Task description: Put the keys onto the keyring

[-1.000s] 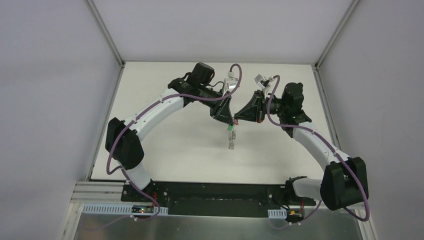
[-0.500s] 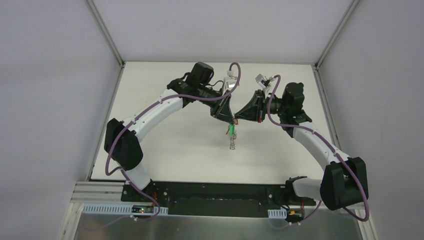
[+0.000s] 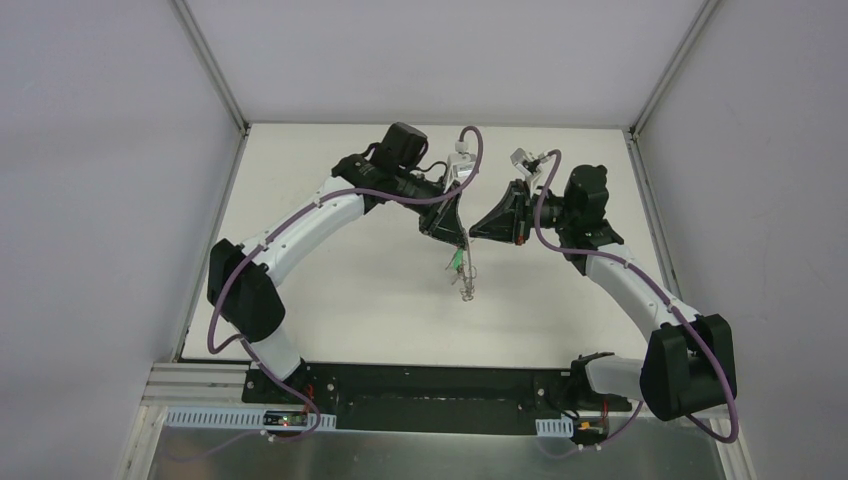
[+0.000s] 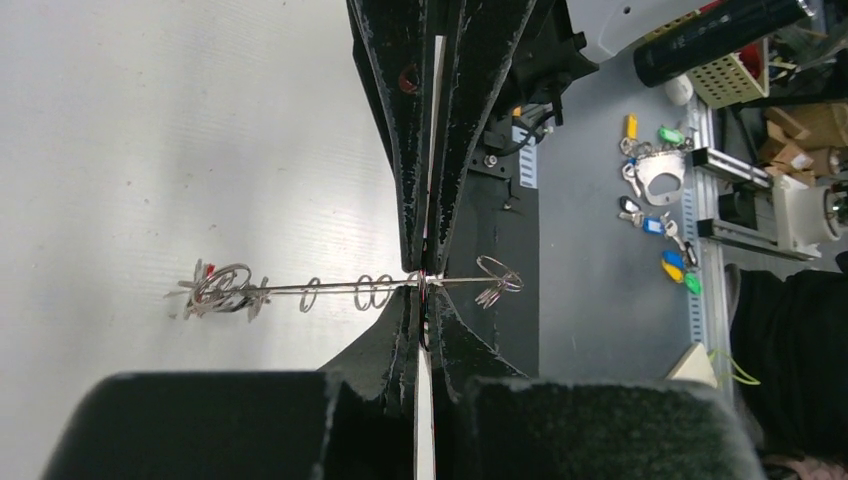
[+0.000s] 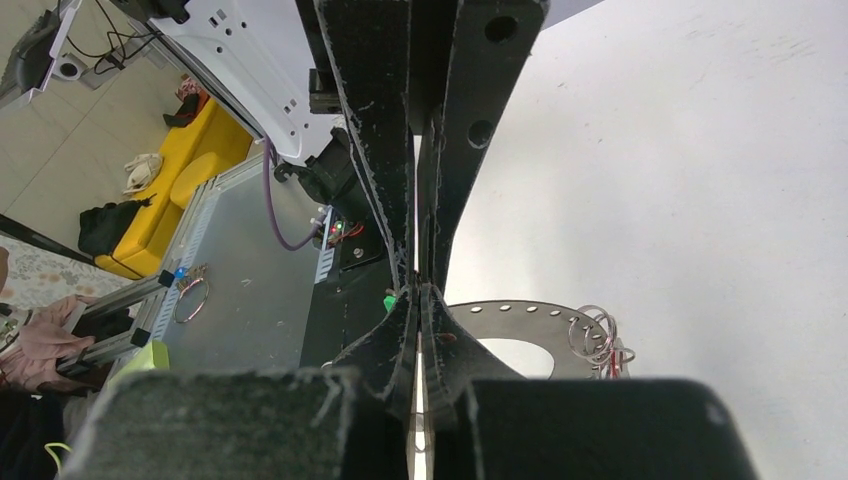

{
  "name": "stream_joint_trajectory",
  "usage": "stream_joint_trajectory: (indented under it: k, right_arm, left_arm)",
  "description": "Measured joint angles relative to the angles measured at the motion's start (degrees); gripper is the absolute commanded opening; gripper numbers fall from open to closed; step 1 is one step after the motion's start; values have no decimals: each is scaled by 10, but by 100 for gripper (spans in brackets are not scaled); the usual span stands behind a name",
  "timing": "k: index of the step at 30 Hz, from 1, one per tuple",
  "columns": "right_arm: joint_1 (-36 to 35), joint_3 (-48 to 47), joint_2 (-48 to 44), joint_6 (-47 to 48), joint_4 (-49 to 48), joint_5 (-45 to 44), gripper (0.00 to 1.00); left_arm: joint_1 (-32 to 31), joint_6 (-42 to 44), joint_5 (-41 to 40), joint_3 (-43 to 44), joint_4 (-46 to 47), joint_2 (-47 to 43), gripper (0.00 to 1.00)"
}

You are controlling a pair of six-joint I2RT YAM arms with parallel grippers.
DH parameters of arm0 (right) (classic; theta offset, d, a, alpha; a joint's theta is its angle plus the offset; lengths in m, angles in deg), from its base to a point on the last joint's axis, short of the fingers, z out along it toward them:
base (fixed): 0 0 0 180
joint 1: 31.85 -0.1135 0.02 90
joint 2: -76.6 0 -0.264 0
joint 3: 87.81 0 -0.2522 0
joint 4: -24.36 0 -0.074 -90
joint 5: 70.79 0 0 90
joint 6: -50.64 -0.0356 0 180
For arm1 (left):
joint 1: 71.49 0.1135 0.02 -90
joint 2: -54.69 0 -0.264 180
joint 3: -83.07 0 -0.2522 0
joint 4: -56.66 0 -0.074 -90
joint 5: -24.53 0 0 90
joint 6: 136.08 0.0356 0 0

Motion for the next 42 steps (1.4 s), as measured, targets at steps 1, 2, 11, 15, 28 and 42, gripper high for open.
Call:
stream_joint_trajectory:
  k: [1,2,11,15,28,42]
  right_arm:
    - [0,0,0,0,0,0,0]
    - [0,0,0,0,0,0,0]
    - [2,0,0,1,-4,0,21]
    - [3,0,0,2,-4,0,27]
    - [-13,0,0,2,-4,3,41]
    - [-40,0,14,2,-4,0,40]
  left_arm:
    - [0,7,-5,6,-11,0,0]
    - [-1,15,-14,14,-24,0,0]
    - [-2,78,-90,105,-179,1,0]
    - [-4,94,-117,135,-234,3,0]
    - [-19,87,-132,148,-279,19,0]
    - [-26,38,-101,148,-246,41,0]
